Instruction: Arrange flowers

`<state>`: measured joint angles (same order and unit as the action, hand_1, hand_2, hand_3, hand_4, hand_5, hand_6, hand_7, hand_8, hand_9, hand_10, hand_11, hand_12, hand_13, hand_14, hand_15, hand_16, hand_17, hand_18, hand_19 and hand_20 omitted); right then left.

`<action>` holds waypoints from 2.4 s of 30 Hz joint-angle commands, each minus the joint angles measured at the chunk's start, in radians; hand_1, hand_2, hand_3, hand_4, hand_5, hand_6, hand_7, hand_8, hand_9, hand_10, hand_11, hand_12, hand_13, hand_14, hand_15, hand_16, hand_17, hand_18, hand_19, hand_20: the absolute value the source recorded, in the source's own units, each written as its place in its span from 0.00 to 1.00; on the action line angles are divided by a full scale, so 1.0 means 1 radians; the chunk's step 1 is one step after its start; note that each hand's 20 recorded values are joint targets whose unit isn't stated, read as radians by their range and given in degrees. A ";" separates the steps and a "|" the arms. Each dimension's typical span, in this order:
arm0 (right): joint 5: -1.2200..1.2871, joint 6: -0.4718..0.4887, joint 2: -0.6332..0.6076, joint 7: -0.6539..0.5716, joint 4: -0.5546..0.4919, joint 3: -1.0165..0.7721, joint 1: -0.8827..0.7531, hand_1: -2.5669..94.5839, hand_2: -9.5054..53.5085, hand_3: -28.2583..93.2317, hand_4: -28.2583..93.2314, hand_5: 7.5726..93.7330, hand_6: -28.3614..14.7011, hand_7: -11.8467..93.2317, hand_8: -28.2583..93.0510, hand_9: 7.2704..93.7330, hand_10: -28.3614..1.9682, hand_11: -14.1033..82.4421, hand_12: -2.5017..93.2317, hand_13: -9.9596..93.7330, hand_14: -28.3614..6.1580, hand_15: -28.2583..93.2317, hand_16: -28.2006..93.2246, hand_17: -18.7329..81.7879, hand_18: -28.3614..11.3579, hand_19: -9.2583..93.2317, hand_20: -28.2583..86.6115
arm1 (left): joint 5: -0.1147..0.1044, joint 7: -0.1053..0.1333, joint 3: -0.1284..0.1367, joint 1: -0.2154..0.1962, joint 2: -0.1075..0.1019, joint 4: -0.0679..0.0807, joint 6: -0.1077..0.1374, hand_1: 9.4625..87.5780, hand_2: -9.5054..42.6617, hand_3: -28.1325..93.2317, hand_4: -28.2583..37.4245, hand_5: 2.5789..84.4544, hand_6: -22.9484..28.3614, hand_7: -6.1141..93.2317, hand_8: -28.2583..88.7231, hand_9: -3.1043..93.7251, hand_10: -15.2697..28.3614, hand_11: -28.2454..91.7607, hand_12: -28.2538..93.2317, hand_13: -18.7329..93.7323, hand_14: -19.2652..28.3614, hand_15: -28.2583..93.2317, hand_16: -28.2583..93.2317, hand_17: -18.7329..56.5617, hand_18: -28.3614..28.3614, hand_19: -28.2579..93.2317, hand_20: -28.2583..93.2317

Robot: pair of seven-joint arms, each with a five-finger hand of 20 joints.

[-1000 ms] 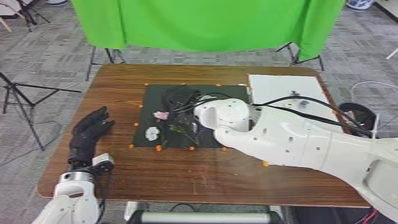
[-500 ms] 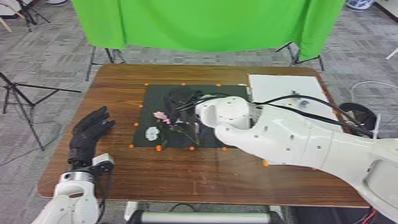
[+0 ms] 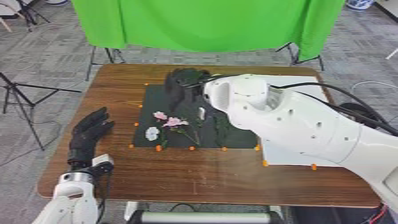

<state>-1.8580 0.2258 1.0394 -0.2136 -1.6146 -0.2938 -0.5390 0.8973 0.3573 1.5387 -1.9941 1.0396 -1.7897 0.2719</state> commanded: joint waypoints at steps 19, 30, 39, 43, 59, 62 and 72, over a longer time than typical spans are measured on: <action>-0.153 -0.097 -0.392 -0.334 0.056 -0.299 -0.292 0.28 0.00 0.76 0.05 0.54 0.64 0.23 0.18 0.66 0.37 0.37 0.30 0.88 0.58 0.75 0.46 0.72 0.25 1.00 0.69 | -0.010 0.013 0.022 -0.050 0.009 -0.013 0.023 0.37 0.00 0.81 0.22 0.49 0.44 0.27 0.16 0.43 0.60 0.41 0.34 0.50 0.74 0.47 0.23 0.39 0.74 0.40 0.41; -0.158 -0.128 -0.412 -0.374 0.075 -0.330 -0.374 0.31 0.00 0.75 0.07 0.62 0.66 0.26 0.17 0.78 0.42 0.42 0.32 0.92 0.63 0.75 0.47 0.77 0.29 1.00 0.72 | -0.006 0.008 0.021 -0.046 0.011 -0.010 0.016 0.37 0.00 0.81 0.22 0.50 0.44 0.27 0.16 0.43 0.61 0.42 0.33 0.50 0.74 0.47 0.22 0.39 0.74 0.40 0.41; -0.149 -0.116 -0.411 -0.383 0.090 -0.361 -0.428 0.32 0.00 0.75 0.09 0.64 0.67 0.27 0.17 0.79 0.41 0.41 0.31 0.92 0.64 0.75 0.47 0.77 0.29 1.00 0.72 | -0.010 0.013 0.020 -0.047 0.012 -0.010 0.016 0.36 0.00 0.81 0.22 0.50 0.44 0.27 0.16 0.43 0.61 0.42 0.33 0.50 0.74 0.47 0.22 0.38 0.74 0.39 0.41; -0.128 -0.129 -0.407 -0.374 0.096 -0.369 -0.449 0.34 0.00 0.76 0.09 0.64 0.67 0.27 0.17 0.79 0.42 0.42 0.31 0.92 0.64 0.75 0.47 0.77 0.29 1.00 0.72 | -0.012 0.014 0.015 -0.044 0.012 -0.008 0.017 0.36 0.01 0.81 0.22 0.50 0.44 0.27 0.16 0.43 0.61 0.42 0.33 0.50 0.74 0.47 0.22 0.38 0.74 0.39 0.41; -0.102 -0.341 -0.405 -0.320 0.099 -0.337 -0.485 0.61 0.04 0.73 0.06 0.81 0.68 0.31 0.29 0.94 0.60 0.41 0.32 0.99 0.74 0.73 0.48 0.84 0.35 1.00 0.73 | -0.014 0.005 0.013 -0.041 0.016 -0.014 0.023 0.33 0.05 0.82 0.20 0.50 0.45 0.26 0.16 0.43 0.61 0.41 0.33 0.50 0.74 0.47 0.22 0.38 0.74 0.39 0.41; -0.095 -0.362 -0.415 -0.310 0.061 -0.356 -0.462 0.62 0.04 0.73 0.06 0.82 0.66 0.30 0.29 0.94 0.61 0.41 0.32 1.00 0.75 0.73 0.49 0.84 0.35 1.00 0.73 | -0.014 0.005 0.017 -0.044 0.015 -0.017 0.025 0.33 0.06 0.82 0.20 0.50 0.45 0.26 0.16 0.43 0.61 0.41 0.33 0.50 0.75 0.47 0.22 0.38 0.74 0.39 0.41; -0.105 -0.432 -0.393 -0.197 -0.103 -0.181 -0.158 0.62 0.03 0.74 0.05 0.83 0.66 0.30 0.30 0.94 0.60 0.40 0.35 1.00 0.75 0.73 0.50 0.84 0.36 1.00 0.74 | -0.014 0.003 0.052 -0.040 0.028 0.021 -0.035 0.32 0.06 0.82 0.19 0.50 0.46 0.26 0.16 0.43 0.61 0.41 0.33 0.50 0.75 0.47 0.22 0.37 0.74 0.39 0.41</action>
<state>-1.9460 -0.1629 0.6030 -0.5015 -1.6169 -0.5675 -0.9446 0.8888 0.3689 1.5651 -2.0386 1.0453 -1.8154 0.2926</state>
